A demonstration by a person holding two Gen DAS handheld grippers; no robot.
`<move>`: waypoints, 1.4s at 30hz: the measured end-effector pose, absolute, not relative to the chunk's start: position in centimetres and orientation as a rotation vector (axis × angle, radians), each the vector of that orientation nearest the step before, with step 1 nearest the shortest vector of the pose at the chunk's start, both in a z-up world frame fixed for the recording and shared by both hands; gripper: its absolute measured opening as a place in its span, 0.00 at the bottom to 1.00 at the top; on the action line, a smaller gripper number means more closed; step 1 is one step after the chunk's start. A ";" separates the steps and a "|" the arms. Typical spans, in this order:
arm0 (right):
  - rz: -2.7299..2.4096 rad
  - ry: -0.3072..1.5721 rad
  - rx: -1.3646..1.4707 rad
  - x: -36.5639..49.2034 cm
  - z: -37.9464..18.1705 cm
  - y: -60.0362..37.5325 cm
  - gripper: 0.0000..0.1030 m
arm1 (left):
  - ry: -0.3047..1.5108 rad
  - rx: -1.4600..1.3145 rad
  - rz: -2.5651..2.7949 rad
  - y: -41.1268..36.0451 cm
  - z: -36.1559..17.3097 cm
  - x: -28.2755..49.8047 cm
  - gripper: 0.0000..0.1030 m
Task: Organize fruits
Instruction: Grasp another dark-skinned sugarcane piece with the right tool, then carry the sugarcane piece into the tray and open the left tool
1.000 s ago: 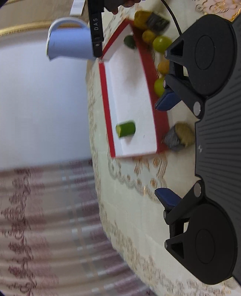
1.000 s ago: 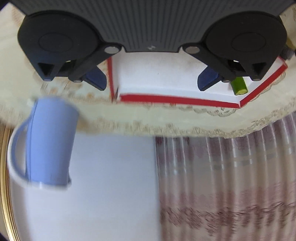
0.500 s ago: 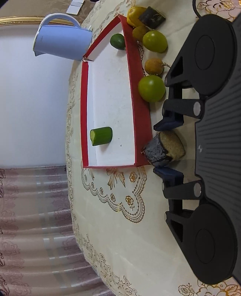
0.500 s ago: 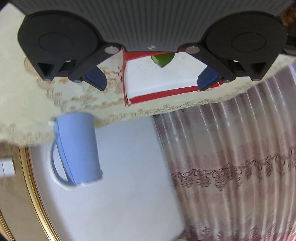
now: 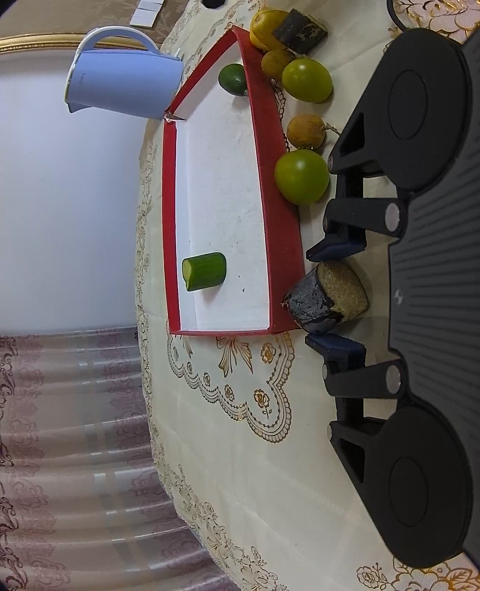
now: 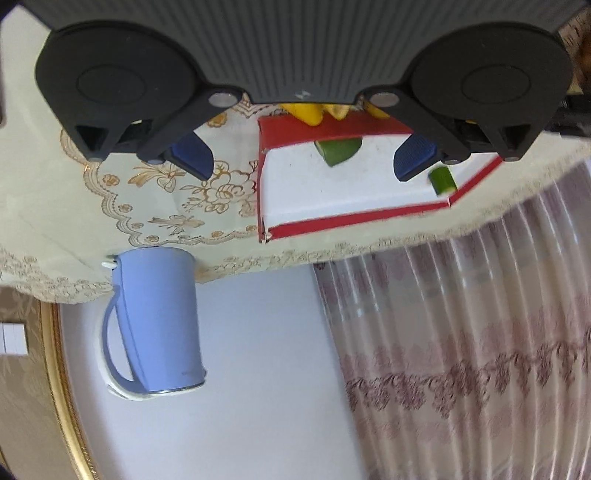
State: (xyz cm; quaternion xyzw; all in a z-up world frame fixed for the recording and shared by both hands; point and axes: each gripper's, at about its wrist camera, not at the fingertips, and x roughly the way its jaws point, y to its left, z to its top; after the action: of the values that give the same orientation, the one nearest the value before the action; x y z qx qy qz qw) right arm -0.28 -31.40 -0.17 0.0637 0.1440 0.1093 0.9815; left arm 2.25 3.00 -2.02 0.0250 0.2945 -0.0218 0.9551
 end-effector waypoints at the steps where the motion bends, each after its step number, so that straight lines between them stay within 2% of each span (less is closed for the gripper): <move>1: 0.209 0.302 0.102 -0.4 -0.2 -31.0 0.89 | 0.598 0.047 -0.045 3.0 -2.0 2.3 0.40; 3: 0.206 0.312 0.045 -1.1 -0.2 -30.0 0.87 | 0.599 0.041 -0.049 3.1 -2.0 2.3 0.40; 4: 0.211 0.306 0.014 -1.8 -0.3 -29.5 0.81 | 0.599 0.038 -0.051 3.1 -2.0 2.3 0.40; 6: 0.246 0.315 -0.038 -2.9 -0.4 -28.3 0.75 | 0.599 0.039 -0.052 3.1 -2.0 2.3 0.40; 8: 0.312 0.337 -0.087 -3.7 -0.6 -27.2 0.65 | 0.599 0.038 -0.053 3.1 -2.0 2.3 0.40; 10: 0.357 0.369 -0.144 -3.9 -1.0 -26.0 0.50 | 0.599 0.034 -0.057 3.1 -2.0 2.3 0.41; 13: 0.362 0.413 -0.188 -3.5 -1.5 -25.0 0.37 | 0.606 0.012 -0.067 3.4 -2.0 2.5 0.41; 18: 0.334 0.458 -0.220 -3.0 -1.9 -24.4 0.36 | 0.606 0.004 -0.070 3.6 -2.1 2.5 0.41; 23: 0.317 0.500 -0.272 -2.2 -2.4 -23.4 0.30 | 0.606 0.007 -0.069 3.6 -2.1 2.5 0.41; 36: 0.324 0.480 -0.218 -2.3 -2.1 -24.4 0.30 | 0.582 -0.011 -0.095 3.7 -1.9 2.1 0.40; 42: 0.343 0.462 -0.163 -2.4 -1.8 -25.2 0.30 | 0.507 -0.040 -0.119 4.2 -1.4 1.0 0.40</move>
State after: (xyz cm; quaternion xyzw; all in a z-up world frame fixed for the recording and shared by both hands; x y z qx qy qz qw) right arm -2.41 -25.24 -1.79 -0.0805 0.2275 0.1688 0.9557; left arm 1.03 4.19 -1.41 -0.0197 0.2505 -0.0590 0.9661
